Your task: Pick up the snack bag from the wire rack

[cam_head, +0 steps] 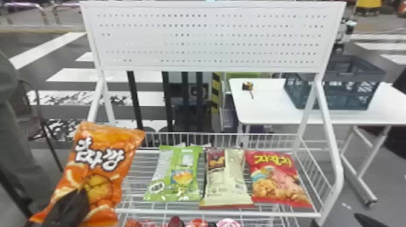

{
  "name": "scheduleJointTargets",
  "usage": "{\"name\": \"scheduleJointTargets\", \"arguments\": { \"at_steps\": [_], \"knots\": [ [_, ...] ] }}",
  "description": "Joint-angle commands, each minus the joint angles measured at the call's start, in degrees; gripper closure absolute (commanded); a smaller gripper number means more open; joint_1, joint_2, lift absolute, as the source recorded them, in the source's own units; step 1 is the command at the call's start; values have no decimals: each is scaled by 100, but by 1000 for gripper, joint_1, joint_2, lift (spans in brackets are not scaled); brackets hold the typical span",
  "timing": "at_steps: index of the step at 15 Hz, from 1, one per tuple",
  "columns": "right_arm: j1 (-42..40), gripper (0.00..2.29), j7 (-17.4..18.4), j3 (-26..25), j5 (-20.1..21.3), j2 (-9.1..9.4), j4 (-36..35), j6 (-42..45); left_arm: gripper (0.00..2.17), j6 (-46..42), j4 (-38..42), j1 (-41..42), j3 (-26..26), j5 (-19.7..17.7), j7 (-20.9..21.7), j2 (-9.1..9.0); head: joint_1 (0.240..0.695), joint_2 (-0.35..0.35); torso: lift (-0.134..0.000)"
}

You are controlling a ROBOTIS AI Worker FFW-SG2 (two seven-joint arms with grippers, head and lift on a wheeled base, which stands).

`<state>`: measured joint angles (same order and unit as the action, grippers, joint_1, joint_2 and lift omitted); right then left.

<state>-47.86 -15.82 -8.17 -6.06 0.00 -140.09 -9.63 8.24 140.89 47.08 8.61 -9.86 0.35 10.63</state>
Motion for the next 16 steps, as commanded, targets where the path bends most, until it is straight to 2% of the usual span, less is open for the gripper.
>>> {"name": "scheduleJointTargets", "arguments": {
  "at_steps": [1, 10, 12, 16],
  "knots": [
    [-4, 97, 0, 0, 0, 5, -10, 0, 1926, -2, 9, 12, 1, 1, 0, 0, 499, 0, 0],
    [76, 97, 18, 9, -62, 5, 122, 18, 1926, -2, 26, 29, 1, 1, 0, 0, 499, 0, 0],
    [647, 97, 61, 70, -44, 5, 799, 141, 1926, -2, 26, 29, -26, 10, 0, -26, 499, 0, 0],
    [1974, 97, 193, 483, 466, 5, 2117, 211, 1926, -2, 9, 3, -87, 28, 9, -26, 499, 0, 0]
  ]
}}
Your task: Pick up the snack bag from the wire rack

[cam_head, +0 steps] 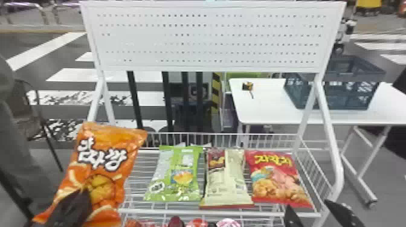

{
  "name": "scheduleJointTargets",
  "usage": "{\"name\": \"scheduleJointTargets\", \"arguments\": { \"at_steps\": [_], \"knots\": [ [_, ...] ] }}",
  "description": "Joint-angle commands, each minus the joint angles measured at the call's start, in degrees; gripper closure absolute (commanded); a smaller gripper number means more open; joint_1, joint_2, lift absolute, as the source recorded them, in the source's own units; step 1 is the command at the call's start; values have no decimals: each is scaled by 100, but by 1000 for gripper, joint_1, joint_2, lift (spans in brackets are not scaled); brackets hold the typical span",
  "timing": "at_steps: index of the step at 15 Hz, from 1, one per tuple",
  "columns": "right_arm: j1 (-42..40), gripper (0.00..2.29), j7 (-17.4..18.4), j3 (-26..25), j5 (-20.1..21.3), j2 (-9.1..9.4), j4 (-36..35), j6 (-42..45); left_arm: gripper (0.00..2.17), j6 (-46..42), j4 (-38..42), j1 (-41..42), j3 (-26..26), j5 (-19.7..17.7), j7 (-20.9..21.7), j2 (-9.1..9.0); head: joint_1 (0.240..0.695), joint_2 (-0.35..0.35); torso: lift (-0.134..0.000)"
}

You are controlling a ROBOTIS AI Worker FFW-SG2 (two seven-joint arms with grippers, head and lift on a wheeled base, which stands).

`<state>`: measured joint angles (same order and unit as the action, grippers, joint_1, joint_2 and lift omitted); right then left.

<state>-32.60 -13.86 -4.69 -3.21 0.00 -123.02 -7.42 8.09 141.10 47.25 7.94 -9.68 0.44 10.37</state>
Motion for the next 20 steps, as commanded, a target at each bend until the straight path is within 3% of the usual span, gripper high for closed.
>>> {"name": "scheduleJointTargets", "arguments": {
  "at_steps": [1, 5, 9, 10, 11, 12, 13, 14, 15, 20],
  "knots": [
    [808, 97, 24, 179, 391, 5, 753, -115, 1926, -4, -21, -23, -38, 18, 0, 0, 499, 0, 0],
    [2240, 97, 76, 118, 831, 5, 2098, -854, 1926, 14, -65, -84, -126, 89, 0, 0, 499, 0, 0],
    [3040, 103, 76, -41, 919, 5, 2959, -1082, 1926, 49, -74, -102, -135, 150, 0, -35, 499, 0, 0],
    [3137, 208, 50, -58, 919, 5, 3100, -1100, 1926, 49, -74, -102, -135, 159, 0, -44, 499, 0, 0],
    [3190, 400, -3, -102, 919, 5, 3170, -1205, 1926, 66, -74, -110, -143, 177, 0, -53, 499, 0, 0],
    [3198, 745, -64, -120, 919, 5, 3179, -1293, 1926, 66, -83, -110, -143, 177, 0, -53, 499, 0, 0],
    [3190, 1433, -161, -120, 919, 5, 3161, -1328, 1926, 66, -83, -119, -152, 185, 0, -53, 499, 0, 0],
    [3172, 1949, -161, -93, 919, 5, 3126, -1363, 1926, 66, -83, -137, -170, 185, 0, -53, 499, 0, 0],
    [3128, 2138, -161, -67, 910, 5, 3056, -1399, 1926, 66, -83, -137, -179, 185, 0, -53, 499, 0, 0],
    [2917, 2142, -82, -41, 822, 5, 2704, -1399, 1926, 84, -74, -119, -196, 185, 0, -27, 499, 0, 0]
  ]
}}
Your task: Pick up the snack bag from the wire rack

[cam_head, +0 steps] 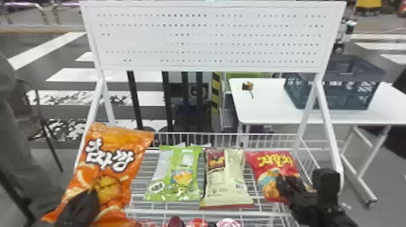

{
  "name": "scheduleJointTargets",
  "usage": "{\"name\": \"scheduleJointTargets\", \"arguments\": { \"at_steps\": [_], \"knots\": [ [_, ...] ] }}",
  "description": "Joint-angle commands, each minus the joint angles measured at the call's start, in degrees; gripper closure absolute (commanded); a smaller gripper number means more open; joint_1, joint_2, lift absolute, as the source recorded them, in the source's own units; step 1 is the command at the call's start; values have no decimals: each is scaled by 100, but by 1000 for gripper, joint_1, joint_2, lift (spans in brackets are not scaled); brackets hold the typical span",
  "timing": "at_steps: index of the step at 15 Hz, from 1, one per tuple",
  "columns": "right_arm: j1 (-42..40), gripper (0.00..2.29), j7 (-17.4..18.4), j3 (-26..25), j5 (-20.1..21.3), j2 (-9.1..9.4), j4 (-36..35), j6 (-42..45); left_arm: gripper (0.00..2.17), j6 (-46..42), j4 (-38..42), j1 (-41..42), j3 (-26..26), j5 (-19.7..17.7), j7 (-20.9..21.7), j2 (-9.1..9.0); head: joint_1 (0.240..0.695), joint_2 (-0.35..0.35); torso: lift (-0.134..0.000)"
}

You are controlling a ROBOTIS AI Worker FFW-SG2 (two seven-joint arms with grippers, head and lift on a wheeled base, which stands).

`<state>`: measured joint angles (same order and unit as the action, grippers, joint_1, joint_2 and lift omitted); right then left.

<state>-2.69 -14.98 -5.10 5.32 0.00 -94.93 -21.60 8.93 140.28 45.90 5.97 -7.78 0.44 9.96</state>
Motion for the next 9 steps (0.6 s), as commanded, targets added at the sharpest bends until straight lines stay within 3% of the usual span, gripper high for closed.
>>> {"name": "scheduleJointTargets", "arguments": {
  "at_steps": [1, 3, 6, 9],
  "knots": [
    [-144, 2142, 65, 9, -58, 5, -219, 20, 1926, 0, 8, 33, 1, -4, 0, 23, 499, 0, 0],
    [-434, 2142, 215, 132, -84, 5, -720, 20, 1926, 0, 8, 42, 1, -13, 0, 41, 499, 0, 0],
    [-1172, 2142, 830, 440, -75, 5, -1845, 125, 1926, -35, 26, 77, 1, -22, -9, 76, 499, 0, 0],
    [-1902, 2138, 988, 598, -260, 5, -2803, 231, 1926, -70, 52, 103, 1, -39, 0, 102, 499, 0, 0]
  ]
}}
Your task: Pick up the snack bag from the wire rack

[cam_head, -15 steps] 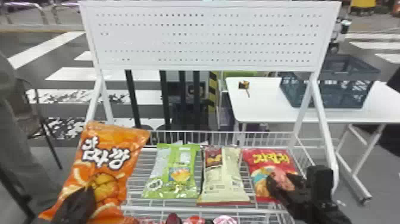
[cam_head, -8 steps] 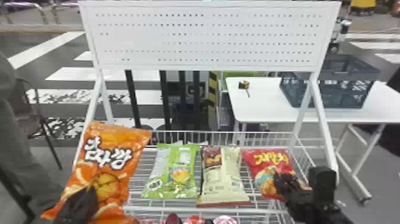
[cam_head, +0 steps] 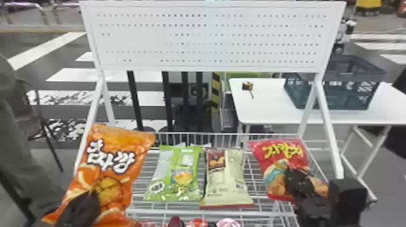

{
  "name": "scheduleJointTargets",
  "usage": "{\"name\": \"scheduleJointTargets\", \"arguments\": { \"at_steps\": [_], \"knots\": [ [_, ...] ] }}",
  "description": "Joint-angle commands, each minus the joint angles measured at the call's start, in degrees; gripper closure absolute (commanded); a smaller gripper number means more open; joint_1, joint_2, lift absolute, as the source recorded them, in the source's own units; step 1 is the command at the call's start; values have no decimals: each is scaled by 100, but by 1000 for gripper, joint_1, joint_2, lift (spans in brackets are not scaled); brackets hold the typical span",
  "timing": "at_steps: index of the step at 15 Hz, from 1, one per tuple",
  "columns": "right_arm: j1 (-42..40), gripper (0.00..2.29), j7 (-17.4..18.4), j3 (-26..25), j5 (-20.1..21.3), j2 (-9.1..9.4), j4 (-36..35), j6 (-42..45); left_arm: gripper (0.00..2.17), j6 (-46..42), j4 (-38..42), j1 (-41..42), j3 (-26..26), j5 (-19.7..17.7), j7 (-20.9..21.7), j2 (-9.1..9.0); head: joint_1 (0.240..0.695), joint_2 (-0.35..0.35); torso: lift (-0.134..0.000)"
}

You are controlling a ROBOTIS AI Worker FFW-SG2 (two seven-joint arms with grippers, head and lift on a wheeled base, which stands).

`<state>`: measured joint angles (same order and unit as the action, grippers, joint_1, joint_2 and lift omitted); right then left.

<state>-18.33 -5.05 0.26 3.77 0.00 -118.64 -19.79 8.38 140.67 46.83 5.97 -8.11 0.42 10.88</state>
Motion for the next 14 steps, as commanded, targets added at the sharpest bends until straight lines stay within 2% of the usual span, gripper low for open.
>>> {"name": "scheduleJointTargets", "arguments": {
  "at_steps": [1, 4, 8, 14],
  "knots": [
    [-654, 2138, -5, 80, -236, 5, -775, 172, 1926, -33, 4, 10, 9, -16, -7, 19, 499, 0, 0],
    [-1489, 2138, -5, 132, -421, 5, -1417, 875, 1926, -33, 13, 10, 18, -24, -7, 19, 499, 0, 0],
    [-2447, 2138, -5, 80, -764, 5, -1654, 2000, 1926, -33, 4, 10, 35, -24, -7, 19, 499, 0, 0],
    [-3212, 2138, -93, -228, -1177, 5, -1979, 2545, 1926, -33, 4, 10, 44, -24, -15, -7, 499, 0, 0]
  ]
}}
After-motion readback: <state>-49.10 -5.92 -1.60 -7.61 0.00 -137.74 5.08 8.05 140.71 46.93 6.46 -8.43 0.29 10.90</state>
